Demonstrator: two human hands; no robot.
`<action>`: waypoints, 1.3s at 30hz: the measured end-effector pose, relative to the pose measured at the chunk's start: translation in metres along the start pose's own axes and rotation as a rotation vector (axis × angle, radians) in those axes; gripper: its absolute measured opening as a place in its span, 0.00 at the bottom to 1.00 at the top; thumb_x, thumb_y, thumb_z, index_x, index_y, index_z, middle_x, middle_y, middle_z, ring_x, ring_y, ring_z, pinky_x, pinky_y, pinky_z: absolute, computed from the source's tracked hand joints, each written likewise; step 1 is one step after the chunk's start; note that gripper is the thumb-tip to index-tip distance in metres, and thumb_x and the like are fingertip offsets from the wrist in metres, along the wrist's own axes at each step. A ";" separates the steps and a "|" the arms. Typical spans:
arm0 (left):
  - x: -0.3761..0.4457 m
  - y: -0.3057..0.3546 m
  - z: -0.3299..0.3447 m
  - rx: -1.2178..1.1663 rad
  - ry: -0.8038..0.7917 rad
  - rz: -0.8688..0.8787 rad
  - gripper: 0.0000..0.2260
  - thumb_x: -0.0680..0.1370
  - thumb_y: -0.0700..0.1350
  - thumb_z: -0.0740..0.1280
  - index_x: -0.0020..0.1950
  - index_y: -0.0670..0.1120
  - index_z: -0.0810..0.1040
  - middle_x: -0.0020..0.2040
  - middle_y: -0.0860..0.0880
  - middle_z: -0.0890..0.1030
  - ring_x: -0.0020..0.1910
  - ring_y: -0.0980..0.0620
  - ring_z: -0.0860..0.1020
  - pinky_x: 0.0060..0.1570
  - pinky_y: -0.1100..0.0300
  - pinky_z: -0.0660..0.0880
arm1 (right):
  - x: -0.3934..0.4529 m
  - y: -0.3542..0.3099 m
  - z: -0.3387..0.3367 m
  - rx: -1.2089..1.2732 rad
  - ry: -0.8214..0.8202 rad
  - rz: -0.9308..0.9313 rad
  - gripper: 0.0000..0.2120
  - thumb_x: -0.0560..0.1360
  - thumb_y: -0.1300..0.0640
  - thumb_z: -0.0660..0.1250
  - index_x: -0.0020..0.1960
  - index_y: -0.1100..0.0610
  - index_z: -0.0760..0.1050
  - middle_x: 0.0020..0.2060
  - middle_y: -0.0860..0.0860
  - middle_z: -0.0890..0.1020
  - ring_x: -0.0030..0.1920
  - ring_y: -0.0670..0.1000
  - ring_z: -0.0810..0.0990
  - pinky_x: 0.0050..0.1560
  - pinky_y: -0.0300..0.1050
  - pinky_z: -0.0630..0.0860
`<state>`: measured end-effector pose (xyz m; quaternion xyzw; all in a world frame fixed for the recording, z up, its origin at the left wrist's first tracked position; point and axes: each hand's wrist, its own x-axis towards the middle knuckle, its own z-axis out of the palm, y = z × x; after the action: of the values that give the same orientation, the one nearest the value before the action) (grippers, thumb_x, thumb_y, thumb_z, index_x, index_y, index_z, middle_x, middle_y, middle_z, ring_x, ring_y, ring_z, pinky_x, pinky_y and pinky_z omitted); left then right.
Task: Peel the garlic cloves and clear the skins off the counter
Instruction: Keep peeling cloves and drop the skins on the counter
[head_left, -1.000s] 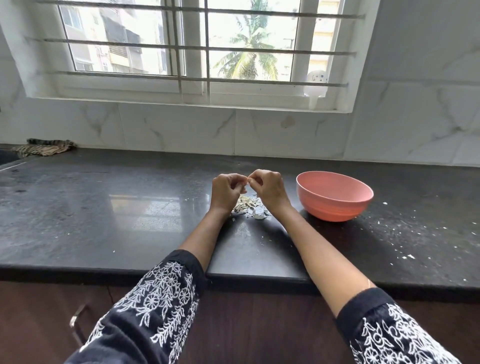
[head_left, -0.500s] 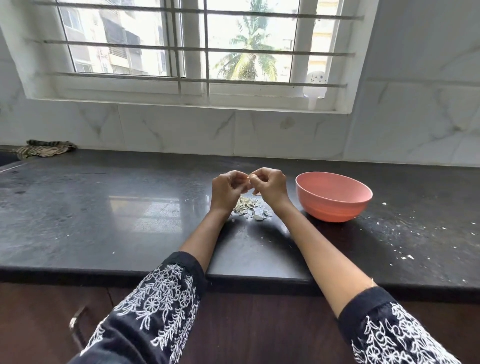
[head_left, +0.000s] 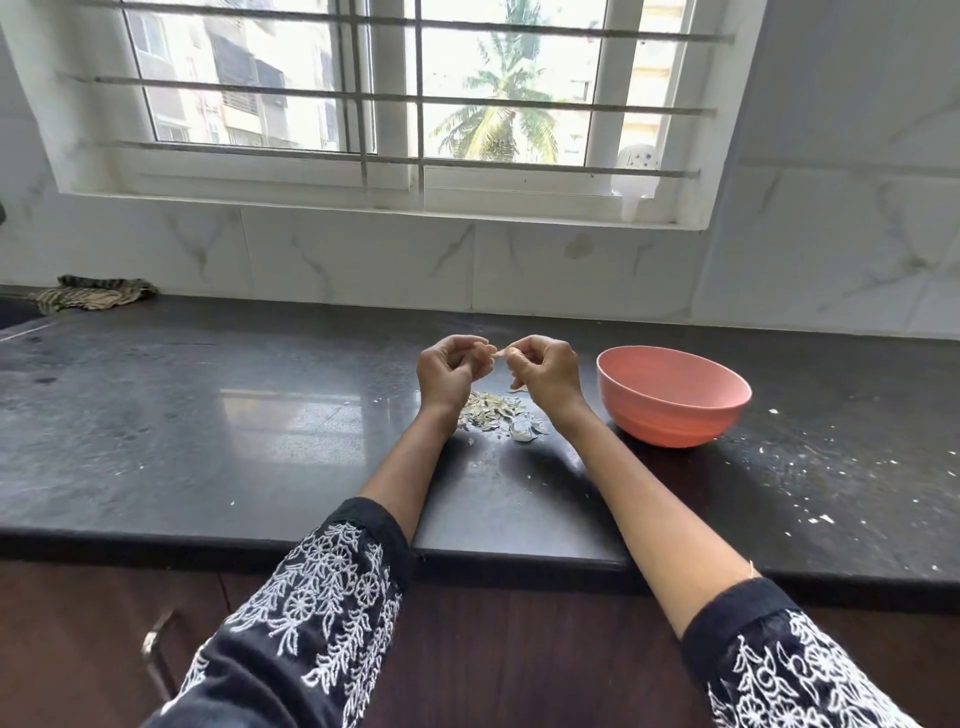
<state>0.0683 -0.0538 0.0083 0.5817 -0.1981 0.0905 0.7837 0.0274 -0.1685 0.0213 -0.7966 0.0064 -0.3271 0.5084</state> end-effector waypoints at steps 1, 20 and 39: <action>0.001 0.000 0.000 -0.039 0.015 -0.019 0.07 0.75 0.30 0.65 0.41 0.40 0.77 0.38 0.44 0.81 0.34 0.58 0.81 0.39 0.65 0.79 | 0.000 0.000 0.000 0.000 0.000 0.002 0.04 0.73 0.66 0.65 0.41 0.63 0.78 0.27 0.48 0.77 0.20 0.40 0.74 0.25 0.34 0.73; 0.005 -0.002 -0.002 -0.050 0.080 -0.075 0.06 0.78 0.37 0.65 0.52 0.37 0.78 0.40 0.50 0.79 0.36 0.63 0.78 0.37 0.66 0.78 | 0.003 0.001 0.001 -0.094 0.043 -0.002 0.15 0.74 0.47 0.61 0.35 0.54 0.77 0.31 0.53 0.80 0.35 0.57 0.78 0.39 0.60 0.78; 0.001 -0.006 -0.004 0.441 -0.013 0.206 0.02 0.71 0.39 0.73 0.43 0.42 0.83 0.39 0.48 0.84 0.36 0.60 0.80 0.43 0.60 0.77 | 0.001 0.001 0.000 -0.197 -0.028 -0.100 0.06 0.73 0.58 0.69 0.41 0.59 0.82 0.28 0.47 0.78 0.29 0.43 0.73 0.37 0.52 0.79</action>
<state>0.0727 -0.0520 0.0024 0.7160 -0.2369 0.2070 0.6232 0.0282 -0.1694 0.0213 -0.8466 -0.0081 -0.3385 0.4106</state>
